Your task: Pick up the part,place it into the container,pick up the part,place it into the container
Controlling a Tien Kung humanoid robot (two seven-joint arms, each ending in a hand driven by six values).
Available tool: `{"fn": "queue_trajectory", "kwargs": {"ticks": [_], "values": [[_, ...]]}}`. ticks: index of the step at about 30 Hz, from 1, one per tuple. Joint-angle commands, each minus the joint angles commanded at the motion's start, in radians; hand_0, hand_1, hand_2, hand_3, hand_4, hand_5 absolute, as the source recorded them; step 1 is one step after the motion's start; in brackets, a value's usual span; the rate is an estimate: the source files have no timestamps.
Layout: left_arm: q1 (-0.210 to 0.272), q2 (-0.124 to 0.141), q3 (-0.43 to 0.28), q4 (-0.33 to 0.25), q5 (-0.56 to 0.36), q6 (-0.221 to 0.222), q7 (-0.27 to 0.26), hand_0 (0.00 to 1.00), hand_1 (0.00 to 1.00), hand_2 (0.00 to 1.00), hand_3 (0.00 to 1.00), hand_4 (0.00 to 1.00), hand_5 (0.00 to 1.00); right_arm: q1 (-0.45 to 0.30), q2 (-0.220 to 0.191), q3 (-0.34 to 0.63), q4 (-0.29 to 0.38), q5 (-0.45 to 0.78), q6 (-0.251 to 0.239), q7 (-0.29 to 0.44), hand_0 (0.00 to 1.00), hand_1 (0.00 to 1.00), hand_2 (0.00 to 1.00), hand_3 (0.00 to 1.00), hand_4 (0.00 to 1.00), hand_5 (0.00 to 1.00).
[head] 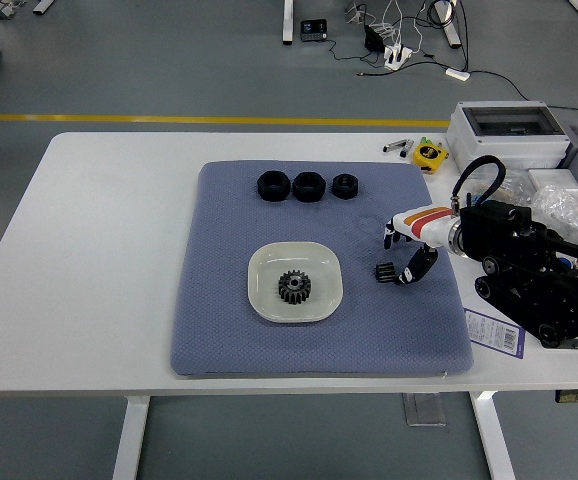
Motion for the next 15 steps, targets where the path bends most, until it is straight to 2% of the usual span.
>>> {"fn": "queue_trajectory", "kwargs": {"ticks": [4, 5, 10, 11, 15], "values": [[0.003, 0.001, -0.004, 0.000, 0.007, -0.002, 0.002, 0.721, 0.616, 0.622, 0.552, 0.592, 0.552, 0.002, -0.005, -0.005, 0.027, 0.010, 0.014, -0.006, 0.649, 0.655, 0.715, 0.667, 0.895, 0.244], [0.003, 0.001, -0.005, 0.000, 0.008, -0.002, 0.002, 0.721, 0.615, 0.622, 0.554, 0.591, 0.552, 0.001, -0.004, -0.008, 0.029, 0.012, 0.016, -0.007, 0.606, 0.636, 0.703, 0.629, 0.864, 0.220], [0.002, 0.001, -0.001, 0.000, 0.005, -0.001, 0.001, 0.721, 0.615, 0.622, 0.554, 0.591, 0.552, -0.008, 0.006, -0.022, 0.019, 0.018, 0.015, -0.008, 0.606, 0.636, 0.703, 0.629, 0.864, 0.220], [0.002, 0.001, 0.000, 0.000, 0.002, -0.001, 0.001, 0.721, 0.616, 0.623, 0.553, 0.591, 0.551, -0.009, 0.007, -0.024, 0.014, 0.020, 0.012, -0.008, 0.543, 0.574, 0.616, 0.544, 0.761, 0.164], [0.000, 0.001, -0.001, 0.000, 0.001, -0.001, 0.000, 0.721, 0.616, 0.623, 0.553, 0.591, 0.551, -0.013, 0.012, -0.029, -0.004, 0.025, 0.005, -0.009, 0.543, 0.574, 0.616, 0.544, 0.761, 0.164]]}}
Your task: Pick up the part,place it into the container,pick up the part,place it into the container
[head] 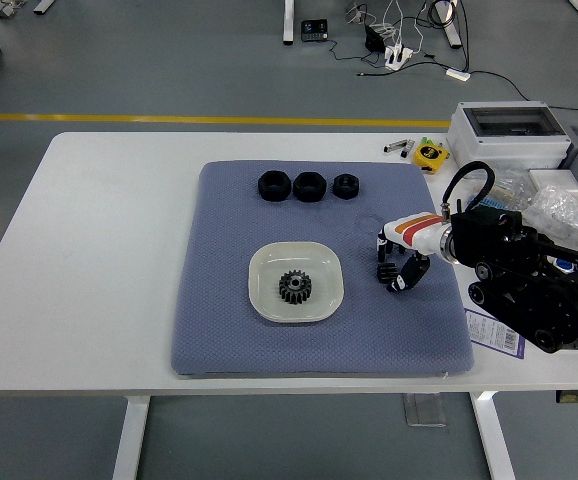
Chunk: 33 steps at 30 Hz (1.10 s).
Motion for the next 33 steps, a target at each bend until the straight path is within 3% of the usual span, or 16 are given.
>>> {"fn": "queue_trajectory", "kwargs": {"ticks": [1, 2, 7, 8, 13, 14, 20, 21, 32, 33], "values": [[0.000, 0.000, 0.000, 0.000, -0.001, 0.000, 0.000, 0.721, 0.616, 0.623, 0.553, 0.591, 0.551, -0.001, 0.001, -0.001, -0.005, 0.003, -0.003, 0.000, 0.543, 0.574, 0.616, 0.544, 0.761, 0.164], [0.000, 0.000, 0.001, 0.000, -0.002, 0.000, 0.000, 0.721, 0.616, 0.623, 0.553, 0.590, 0.550, -0.002, 0.002, -0.001, -0.008, 0.007, -0.006, 0.001, 0.486, 0.514, 0.545, 0.497, 0.680, 0.118], [0.000, 0.001, 0.003, 0.000, 0.000, -0.001, 0.001, 0.721, 0.616, 0.623, 0.553, 0.590, 0.550, -0.006, 0.004, -0.003, -0.012, 0.018, -0.021, 0.008, 0.486, 0.514, 0.545, 0.497, 0.680, 0.118], [0.000, 0.001, 0.003, 0.000, 0.001, -0.001, 0.002, 0.721, 0.615, 0.624, 0.553, 0.592, 0.553, -0.007, 0.005, -0.004, -0.012, 0.019, -0.026, 0.010, 0.437, 0.449, 0.486, 0.462, 0.626, 0.107], [0.001, 0.000, 0.002, 0.000, 0.005, -0.001, 0.003, 0.721, 0.615, 0.624, 0.553, 0.592, 0.553, -0.012, 0.005, -0.010, -0.007, 0.023, -0.036, 0.016, 0.437, 0.449, 0.486, 0.462, 0.626, 0.107], [0.001, 0.000, 0.002, 0.000, 0.006, -0.001, 0.003, 0.721, 0.616, 0.624, 0.552, 0.590, 0.552, -0.013, 0.005, -0.011, -0.007, 0.023, -0.036, 0.016, 0.385, 0.408, 0.455, 0.446, 0.597, 0.122], [0.002, 0.000, 0.001, 0.000, 0.008, -0.001, 0.002, 0.721, 0.616, 0.624, 0.552, 0.590, 0.552, -0.014, 0.004, -0.015, 0.004, 0.027, -0.034, 0.015, 0.385, 0.408, 0.455, 0.446, 0.597, 0.122], [0.001, 0.000, 0.001, 0.000, 0.008, -0.001, 0.002, 0.721, 0.617, 0.624, 0.551, 0.590, 0.552, -0.014, 0.004, -0.015, 0.005, 0.028, -0.033, 0.014, 0.333, 0.372, 0.422, 0.425, 0.562, 0.123], [0.001, 0.001, 0.000, 0.000, 0.011, -0.002, 0.003, 0.721, 0.617, 0.624, 0.553, 0.590, 0.552, -0.010, 0.000, -0.007, 0.006, 0.069, -0.022, 0.006, 0.311, 0.341, 0.401, 0.410, 0.557, 0.130], [0.001, 0.001, 0.000, 0.000, 0.011, -0.002, 0.003, 0.721, 0.617, 0.624, 0.552, 0.590, 0.552, -0.010, 0.000, -0.007, 0.007, 0.071, -0.023, 0.006, 0.306, 0.315, 0.379, 0.373, 0.599, 0.119]]}}
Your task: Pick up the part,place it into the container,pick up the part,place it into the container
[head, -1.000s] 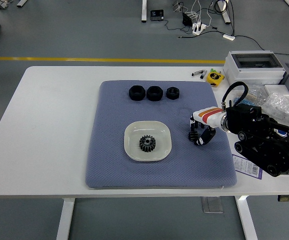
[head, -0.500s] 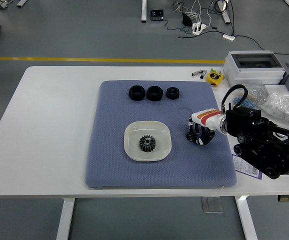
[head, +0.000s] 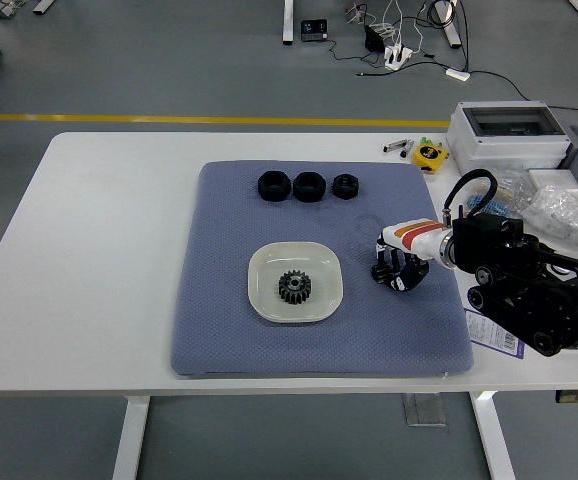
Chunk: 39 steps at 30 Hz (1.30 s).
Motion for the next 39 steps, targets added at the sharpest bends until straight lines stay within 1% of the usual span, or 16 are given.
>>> {"fn": "queue_trajectory", "kwargs": {"ticks": [5, 6, 11, 12, 15, 19, 23, 24, 28, 32, 35, 36, 39], "values": [[0.000, 0.000, 0.002, 0.000, -0.001, 0.000, 0.000, 0.721, 0.617, 0.624, 0.552, 0.590, 0.552, 0.000, -0.001, -0.001, 0.000, 0.010, 0.001, -0.004, 0.306, 0.315, 0.379, 0.373, 0.599, 0.119], [0.000, 0.000, 0.002, 0.000, -0.002, 0.000, 0.000, 0.721, 0.616, 0.624, 0.552, 0.590, 0.552, -0.001, -0.002, 0.000, 0.001, 0.016, 0.003, -0.009, 0.281, 0.281, 0.339, 0.307, 0.609, 0.109], [-0.001, 0.001, 0.005, 0.000, -0.006, -0.001, -0.001, 0.721, 0.616, 0.624, 0.552, 0.590, 0.552, 0.001, -0.007, 0.017, 0.013, 0.033, 0.003, -0.021, 0.281, 0.281, 0.339, 0.307, 0.609, 0.109], [-0.001, 0.001, 0.005, 0.000, -0.006, -0.001, -0.001, 0.721, 0.616, 0.624, 0.552, 0.590, 0.553, 0.001, -0.008, 0.020, 0.016, 0.035, 0.004, -0.022, 0.271, 0.258, 0.313, 0.264, 0.564, 0.096], [-0.001, 0.001, 0.006, 0.000, -0.007, -0.001, -0.001, 0.721, 0.616, 0.624, 0.552, 0.590, 0.553, 0.004, -0.013, 0.038, 0.033, 0.043, 0.006, -0.028, 0.271, 0.258, 0.313, 0.264, 0.564, 0.096], [-0.001, 0.001, 0.008, 0.000, -0.008, -0.002, 0.000, 0.721, 0.616, 0.624, 0.552, 0.590, 0.551, 0.000, -0.012, 0.101, 0.066, 0.032, 0.009, -0.045, 0.263, 0.249, 0.312, 0.258, 0.554, 0.097], [-0.001, 0.002, 0.008, 0.000, -0.006, -0.002, 0.001, 0.721, 0.616, 0.624, 0.552, 0.590, 0.551, 0.002, -0.010, 0.139, 0.100, 0.021, 0.006, -0.052, 0.263, 0.249, 0.312, 0.258, 0.554, 0.097], [0.000, 0.002, 0.008, 0.000, -0.006, -0.002, 0.001, 0.721, 0.616, 0.624, 0.552, 0.589, 0.551, 0.003, -0.008, 0.151, 0.114, 0.020, 0.006, -0.055, 0.260, 0.243, 0.308, 0.258, 0.558, 0.112], [0.000, 0.003, 0.007, 0.000, -0.005, -0.003, 0.001, 0.721, 0.616, 0.624, 0.552, 0.589, 0.551, 0.006, 0.004, 0.171, 0.150, 0.014, 0.003, -0.061, 0.260, 0.243, 0.308, 0.258, 0.558, 0.112], [0.000, 0.003, 0.007, 0.000, -0.003, -0.003, 0.002, 0.721, 0.616, 0.624, 0.552, 0.590, 0.551, 0.014, 0.026, 0.150, 0.173, 0.011, 0.002, -0.067, 0.259, 0.237, 0.307, 0.267, 0.557, 0.113], [-0.001, 0.004, 0.007, 0.000, -0.007, -0.003, 0.001, 0.721, 0.616, 0.624, 0.552, 0.590, 0.551, 0.016, 0.047, 0.129, 0.182, 0.005, 0.018, -0.097, 0.259, 0.237, 0.307, 0.267, 0.557, 0.113], [-0.002, 0.005, 0.006, 0.000, -0.006, -0.002, 0.001, 0.721, 0.616, 0.624, 0.552, 0.590, 0.550, 0.017, 0.054, 0.122, 0.184, 0.005, 0.023, -0.106, 0.274, 0.246, 0.330, 0.324, 0.585, 0.112], [-0.003, 0.006, 0.007, 0.000, -0.008, -0.002, 0.000, 0.721, 0.616, 0.624, 0.552, 0.590, 0.550, 0.020, 0.068, 0.104, 0.187, 0.005, 0.031, -0.107, 0.274, 0.246, 0.330, 0.324, 0.585, 0.112]]}}
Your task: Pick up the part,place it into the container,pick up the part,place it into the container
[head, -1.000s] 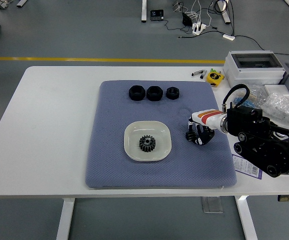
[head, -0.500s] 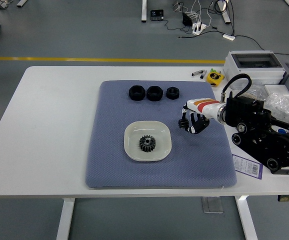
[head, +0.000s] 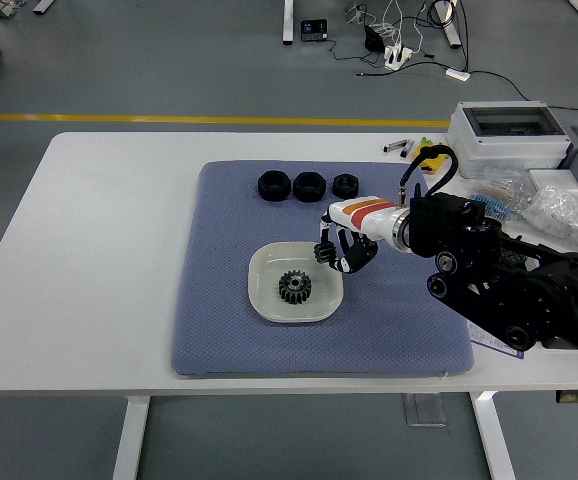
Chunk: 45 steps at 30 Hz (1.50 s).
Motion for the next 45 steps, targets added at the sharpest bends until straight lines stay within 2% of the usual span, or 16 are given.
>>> {"fn": "queue_trajectory", "kwargs": {"ticks": [2, 3, 8, 9, 14, 15, 20, 21, 28, 32, 33, 35, 38, 39, 44, 45], "values": [[0.000, 0.000, -0.002, 0.000, 0.001, 0.000, 0.000, 0.721, 0.616, 0.624, 0.552, 0.590, 0.550, 0.002, 0.007, -0.010, -0.001, -0.005, 0.004, 0.008, 0.274, 0.246, 0.330, 0.324, 0.585, 0.112], [-0.001, 0.001, -0.003, 0.000, 0.003, 0.001, 0.000, 0.721, 0.615, 0.625, 0.553, 0.590, 0.551, 0.003, 0.011, -0.014, -0.003, -0.010, 0.006, 0.011, 0.327, 0.342, 0.438, 0.476, 0.588, 0.225], [-0.002, 0.002, -0.004, 0.000, 0.004, 0.001, 0.000, 0.721, 0.615, 0.625, 0.553, 0.590, 0.551, 0.004, 0.019, -0.025, -0.017, -0.047, 0.009, 0.037, 0.327, 0.342, 0.438, 0.476, 0.588, 0.225], [-0.002, 0.002, -0.005, 0.000, 0.004, 0.001, 0.000, 0.721, 0.617, 0.625, 0.553, 0.591, 0.552, 0.004, 0.018, -0.025, -0.019, -0.052, 0.009, 0.041, 0.384, 0.482, 0.603, 0.815, 0.942, 0.363], [-0.002, 0.002, -0.004, 0.000, 0.007, 0.001, 0.001, 0.721, 0.617, 0.625, 0.553, 0.591, 0.552, 0.006, 0.016, -0.024, -0.028, -0.074, 0.008, 0.056, 0.384, 0.482, 0.603, 0.815, 0.942, 0.363], [-0.002, 0.002, -0.005, 0.000, 0.007, 0.001, 0.001, 0.721, 0.616, 0.624, 0.554, 0.591, 0.552, 0.006, 0.015, -0.024, -0.029, -0.078, 0.007, 0.060, 0.412, 0.558, 0.721, 0.915, 0.998, 0.419], [-0.002, 0.002, -0.004, 0.000, 0.008, 0.001, 0.002, 0.721, 0.616, 0.624, 0.554, 0.591, 0.552, 0.005, 0.010, -0.024, -0.031, -0.090, 0.004, 0.068, 0.412, 0.558, 0.721, 0.915, 0.998, 0.419], [-0.002, 0.002, -0.004, 0.000, 0.009, 0.001, 0.002, 0.721, 0.616, 0.624, 0.553, 0.591, 0.551, 0.005, 0.009, -0.023, -0.030, -0.090, 0.003, 0.068, 0.417, 0.574, 0.757, 0.947, 0.998, 0.418], [-0.002, 0.001, -0.003, 0.000, 0.005, 0.002, 0.000, 0.721, 0.616, 0.625, 0.553, 0.592, 0.551, -0.004, -0.012, 0.015, -0.007, -0.082, -0.011, 0.067, 0.420, 0.572, 0.752, 0.934, 0.998, 0.425], [-0.003, 0.002, -0.001, 0.000, 0.007, 0.002, 0.001, 0.721, 0.616, 0.625, 0.553, 0.592, 0.551, -0.034, -0.047, 0.076, 0.040, -0.027, -0.060, 0.079, 0.420, 0.572, 0.752, 0.934, 0.998, 0.425], [-0.003, 0.002, -0.001, 0.000, 0.008, 0.002, 0.001, 0.721, 0.618, 0.625, 0.553, 0.591, 0.552, -0.041, -0.054, 0.088, 0.049, -0.010, -0.069, 0.083, 0.400, 0.552, 0.713, 0.849, 0.966, 0.392], [-0.002, 0.001, -0.003, 0.000, 0.010, 0.002, 0.001, 0.721, 0.618, 0.625, 0.553, 0.591, 0.552, -0.082, -0.087, 0.141, 0.090, 0.073, -0.106, 0.101, 0.400, 0.552, 0.713, 0.849, 0.966, 0.392], [-0.004, 0.002, -0.001, 0.000, 0.012, 0.000, 0.001, 0.721, 0.618, 0.625, 0.553, 0.591, 0.552, -0.140, -0.129, 0.205, 0.145, 0.191, -0.131, 0.110, 0.400, 0.552, 0.713, 0.849, 0.966, 0.392], [-0.005, 0.002, -0.003, 0.000, 0.013, 0.000, 0.001, 0.721, 0.617, 0.625, 0.553, 0.591, 0.552, -0.162, -0.141, 0.226, 0.165, 0.230, -0.134, 0.111, 0.406, 0.555, 0.678, 0.725, 0.903, 0.413], [-0.008, 0.000, 0.000, 0.000, 0.012, -0.001, 0.000, 0.721, 0.617, 0.625, 0.553, 0.591, 0.552, -0.289, -0.191, 0.338, 0.269, 0.433, -0.121, 0.114, 0.406, 0.555, 0.678, 0.725, 0.903, 0.413], [-0.008, 0.000, 0.000, 0.000, 0.012, -0.001, -0.001, 0.721, 0.622, 0.622, 0.552, 0.591, 0.552, -0.319, -0.195, 0.364, 0.290, 0.472, -0.129, 0.106, 0.472, 0.600, 0.698, 0.678, 0.912, 0.448]]}}
